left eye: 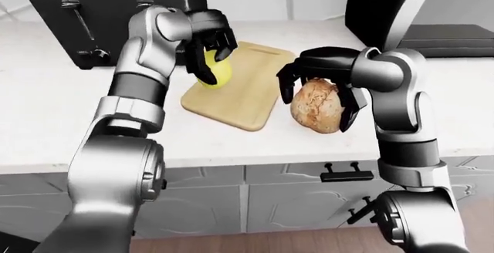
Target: Place the bread and cheese on the cutting board.
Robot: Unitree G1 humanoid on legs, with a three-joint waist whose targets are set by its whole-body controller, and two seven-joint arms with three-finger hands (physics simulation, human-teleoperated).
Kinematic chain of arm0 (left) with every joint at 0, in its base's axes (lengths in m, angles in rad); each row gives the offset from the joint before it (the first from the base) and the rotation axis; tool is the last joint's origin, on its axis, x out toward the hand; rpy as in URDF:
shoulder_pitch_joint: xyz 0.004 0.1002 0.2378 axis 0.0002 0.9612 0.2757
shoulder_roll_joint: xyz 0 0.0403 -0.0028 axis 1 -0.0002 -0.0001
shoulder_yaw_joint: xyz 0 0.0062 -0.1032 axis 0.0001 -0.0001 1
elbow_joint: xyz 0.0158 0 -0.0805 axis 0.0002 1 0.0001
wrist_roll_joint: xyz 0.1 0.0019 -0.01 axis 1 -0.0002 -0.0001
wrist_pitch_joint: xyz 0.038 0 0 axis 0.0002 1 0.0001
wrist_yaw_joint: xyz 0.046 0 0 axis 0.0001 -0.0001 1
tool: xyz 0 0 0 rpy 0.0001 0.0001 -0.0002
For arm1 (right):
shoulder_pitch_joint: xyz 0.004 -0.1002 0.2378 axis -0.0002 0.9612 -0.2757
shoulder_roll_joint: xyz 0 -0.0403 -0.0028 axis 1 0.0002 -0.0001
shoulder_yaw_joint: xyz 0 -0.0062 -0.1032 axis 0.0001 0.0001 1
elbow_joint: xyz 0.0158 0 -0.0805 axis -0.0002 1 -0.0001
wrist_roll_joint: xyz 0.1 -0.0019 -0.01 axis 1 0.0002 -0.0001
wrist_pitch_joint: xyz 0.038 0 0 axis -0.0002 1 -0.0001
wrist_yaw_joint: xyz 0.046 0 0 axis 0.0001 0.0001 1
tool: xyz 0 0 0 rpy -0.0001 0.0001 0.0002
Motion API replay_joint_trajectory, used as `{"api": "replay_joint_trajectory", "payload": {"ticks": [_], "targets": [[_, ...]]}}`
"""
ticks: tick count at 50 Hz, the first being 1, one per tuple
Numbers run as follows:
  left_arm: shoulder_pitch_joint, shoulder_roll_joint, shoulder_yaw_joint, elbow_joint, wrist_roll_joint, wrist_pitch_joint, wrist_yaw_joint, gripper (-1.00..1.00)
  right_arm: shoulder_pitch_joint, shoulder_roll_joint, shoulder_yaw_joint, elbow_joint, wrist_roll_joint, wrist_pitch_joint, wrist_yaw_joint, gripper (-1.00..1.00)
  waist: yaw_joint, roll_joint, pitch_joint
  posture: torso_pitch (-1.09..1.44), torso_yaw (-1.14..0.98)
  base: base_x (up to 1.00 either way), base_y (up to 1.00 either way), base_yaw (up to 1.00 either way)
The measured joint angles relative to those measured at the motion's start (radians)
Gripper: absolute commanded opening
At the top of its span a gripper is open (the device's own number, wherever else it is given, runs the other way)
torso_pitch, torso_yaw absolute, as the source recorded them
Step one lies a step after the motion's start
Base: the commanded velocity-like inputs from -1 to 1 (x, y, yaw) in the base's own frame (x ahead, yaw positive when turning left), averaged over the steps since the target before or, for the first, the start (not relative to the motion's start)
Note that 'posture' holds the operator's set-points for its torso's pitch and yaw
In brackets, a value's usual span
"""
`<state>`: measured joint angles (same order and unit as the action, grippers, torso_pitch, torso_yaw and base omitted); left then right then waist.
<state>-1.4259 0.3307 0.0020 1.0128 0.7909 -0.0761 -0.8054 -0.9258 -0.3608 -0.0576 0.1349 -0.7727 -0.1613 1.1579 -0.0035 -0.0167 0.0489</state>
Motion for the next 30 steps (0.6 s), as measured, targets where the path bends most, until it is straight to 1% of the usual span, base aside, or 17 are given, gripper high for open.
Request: {"api": "replay_joint_trajectory", "payload": {"ticks": [3,7,10,16,19,24,30], "targets": [[-0.019,-0.019,-0.003,0.06,0.004,-0.018,0.043,-1.0,0.011,-0.006,-0.003,-0.005,0.003,0.0,0.002,-1.0,-0.001,0.0,0.0,0.0,0.0,0.0,0.0,0.0],[-0.021,-0.036,-0.01,0.081,0.004,-0.032,0.072,-1.0,0.018,-0.011,-0.006,-0.012,0.006,0.003,0.005,-1.0,-0.004,0.0,-0.001,0.0,0.0,0.0,0.0,0.0],[-0.01,-0.042,-0.022,0.084,0.015,-0.053,0.093,-1.0,0.025,-0.015,-0.009,-0.023,0.009,0.003,0.005,-1.0,-0.004,0.0,-0.003,0.0,0.0,0.0,0.0,0.0],[0.002,-0.061,-0.027,0.136,0.037,-0.075,0.138,-1.0,0.032,-0.015,-0.008,-0.027,0.011,0.003,0.004,-1.0,-0.004,-0.003,-0.006,0.0,0.0,0.0,0.0,0.0],[0.033,-0.066,-0.033,0.129,0.047,-0.089,0.156,-1.0,0.037,-0.014,-0.007,-0.025,0.01,0.001,0.001,-1.0,-0.005,-0.002,-0.008,0.0,0.0,0.0,0.0,0.0],[0.053,-0.067,-0.033,0.109,0.06,-0.106,0.167,-1.0,0.049,-0.009,-0.005,-0.023,0.009,-0.001,-0.006,-1.0,-0.007,-0.002,-0.012,0.0,0.0,0.0,0.0,0.0],[0.053,-0.063,-0.028,0.11,0.072,-0.104,0.164,-1.0,0.054,-0.012,-0.009,-0.024,0.008,-0.002,-0.008,-1.0,-0.008,0.0,-0.013,0.0,0.0,0.0,0.0,0.0]]}}
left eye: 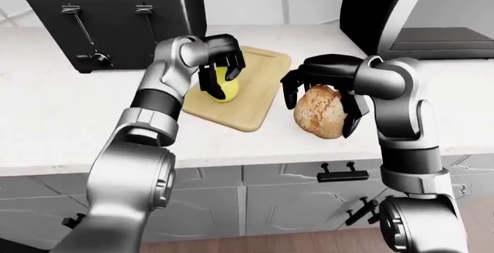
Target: Place the bread and cheese on the cutting board.
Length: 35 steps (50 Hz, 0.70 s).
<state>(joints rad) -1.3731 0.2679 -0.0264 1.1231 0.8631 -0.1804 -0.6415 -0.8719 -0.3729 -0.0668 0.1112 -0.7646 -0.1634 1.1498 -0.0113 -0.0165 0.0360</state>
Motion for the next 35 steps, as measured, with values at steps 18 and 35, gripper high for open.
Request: {"api": "replay_joint_trajectory", "payload": {"ticks": [18,35], "targets": [[0.037,-0.015,0.002,-0.038,0.007,-0.014,-0.035,0.9,0.007,-0.001,0.0,-0.014,0.008,-0.004,0.002,-1.0,0.006,-0.002,-0.013,0.0,0.0,0.0,0.0,0.0],[0.027,0.012,0.004,-0.017,0.038,0.028,-0.073,1.0,0.017,0.003,0.002,-0.006,0.003,-0.003,0.0,-1.0,0.009,-0.001,0.001,0.0,0.0,0.0,0.0,0.0]]}}
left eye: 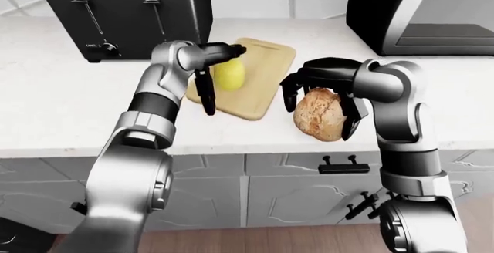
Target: Place the bread and cheese on the cutting board.
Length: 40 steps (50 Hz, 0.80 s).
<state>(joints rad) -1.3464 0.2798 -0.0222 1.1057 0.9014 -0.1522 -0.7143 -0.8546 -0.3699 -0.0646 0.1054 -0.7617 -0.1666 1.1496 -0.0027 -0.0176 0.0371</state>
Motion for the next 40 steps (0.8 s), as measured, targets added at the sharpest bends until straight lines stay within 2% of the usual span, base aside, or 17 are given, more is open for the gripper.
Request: {"api": "replay_joint_trajectory", "payload": {"ticks": [13,19,22,29,40], "targets": [[-0.06,0.044,0.021,-0.045,-0.03,0.02,-0.06,1.0,0.002,0.004,0.001,0.008,-0.002,-0.001,-0.008,-1.0,-0.003,0.004,-0.006,0.0,0.0,0.0,0.0,0.0],[0.008,0.063,0.036,-0.257,-0.057,0.067,-0.167,1.0,-0.032,0.007,0.006,0.063,-0.008,-0.006,-0.028,-1.0,-0.007,0.01,-0.002,0.0,0.0,0.0,0.0,0.0],[0.09,0.069,0.05,-0.462,-0.072,0.122,-0.257,1.0,-0.088,0.008,0.014,0.14,-0.012,-0.016,-0.054,-1.0,-0.01,0.015,0.003,0.0,0.0,0.0,0.0,0.0],[0.213,0.098,0.086,-0.847,-0.112,0.262,-0.453,1.0,-0.247,0.014,0.041,0.432,-0.05,-0.084,-0.193,-1.0,-0.013,0.02,0.013,0.0,0.0,0.0,0.0,0.0],[0.325,0.135,0.114,-1.142,-0.148,0.426,-0.588,1.0,-0.54,0.044,0.085,0.973,-0.148,-0.198,-0.506,-1.0,-0.004,0.022,0.026,0.0,0.0,0.0,0.0,0.0]]}}
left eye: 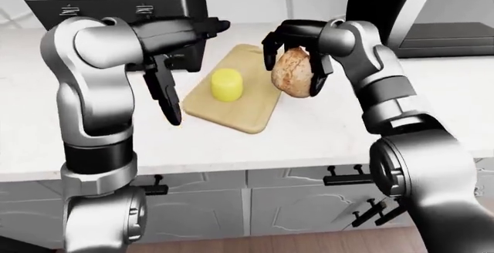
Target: Place the bread and cheese on the cutting board.
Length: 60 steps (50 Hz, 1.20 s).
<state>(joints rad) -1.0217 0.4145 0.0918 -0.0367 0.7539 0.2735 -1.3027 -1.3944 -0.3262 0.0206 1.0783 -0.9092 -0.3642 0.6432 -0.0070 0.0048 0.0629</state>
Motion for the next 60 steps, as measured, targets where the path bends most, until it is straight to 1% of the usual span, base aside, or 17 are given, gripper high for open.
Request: {"api": "replay_joint_trajectory", "payload": {"ticks": [5,9,18,23,28,34,38,44,48,53,60], "targets": [[0.019,0.016,0.01,-0.052,-0.009,0.041,-0.024,1.0,-0.084,0.021,0.005,0.135,-0.032,-0.009,-0.128,-1.0,0.005,-0.003,0.003,0.0,0.0,0.0,0.0,0.0],[0.028,0.02,0.009,-0.078,-0.014,0.061,-0.033,1.0,-0.127,0.039,0.009,0.195,-0.051,0.004,-0.222,-1.0,0.011,-0.005,0.004,0.0,0.0,0.0,0.0,0.0],[0.05,0.031,0.018,-0.12,-0.025,0.093,-0.031,1.0,-0.135,0.09,0.016,0.264,-0.087,0.026,-0.404,-1.0,0.018,-0.006,0.005,0.0,0.0,0.0,0.0,0.0],[0.061,0.035,0.019,-0.132,-0.03,0.104,-0.028,1.0,-0.142,0.115,0.01,0.29,-0.113,0.058,-0.538,-1.0,0.02,-0.005,0.006,0.0,0.0,0.0,0.0,0.0],[0.067,0.044,0.022,-0.143,-0.036,0.112,-0.031,1.0,-0.148,0.125,0.007,0.301,-0.136,0.071,-0.666,-1.0,0.022,-0.005,0.004,0.0,0.0,0.0,0.0,0.0],[0.074,0.05,0.025,-0.153,-0.039,0.119,-0.03,1.0,-0.17,0.127,-0.012,0.308,-0.151,0.08,-0.771,-1.0,0.023,-0.004,0.002,0.0,0.0,0.0,0.0,0.0],[0.077,0.051,0.022,-0.158,-0.041,0.123,-0.032,1.0,-0.167,0.135,-0.016,0.304,-0.155,0.074,-0.817,-1.0,0.022,-0.006,-0.001,0.0,0.0,0.0,0.0,0.0],[0.075,0.056,0.025,-0.162,-0.042,0.126,-0.033,1.0,-0.146,0.159,-0.02,0.317,-0.162,0.071,-0.85,-1.0,0.023,-0.007,-0.001,0.0,0.0,0.0,0.0,0.0],[0.066,0.055,0.029,-0.151,-0.045,0.133,-0.035,1.0,-0.138,0.168,-0.021,0.324,-0.167,0.074,-0.855,-1.0,0.024,-0.008,0.002,0.0,0.0,0.0,0.0,0.0],[0.019,0.049,0.034,-0.13,-0.067,0.185,-0.036,1.0,-0.151,0.176,-0.027,0.327,-0.167,0.068,-0.855,-1.0,0.024,-0.01,0.005,0.01,0.0,0.0,0.0,0.0],[0.024,0.06,0.025,-0.143,-0.091,0.211,-0.031,1.0,-0.169,0.174,-0.032,0.313,-0.162,0.06,-0.866,-1.0,0.025,-0.009,0.01,0.03,0.0,0.0,0.0,0.0]]}}
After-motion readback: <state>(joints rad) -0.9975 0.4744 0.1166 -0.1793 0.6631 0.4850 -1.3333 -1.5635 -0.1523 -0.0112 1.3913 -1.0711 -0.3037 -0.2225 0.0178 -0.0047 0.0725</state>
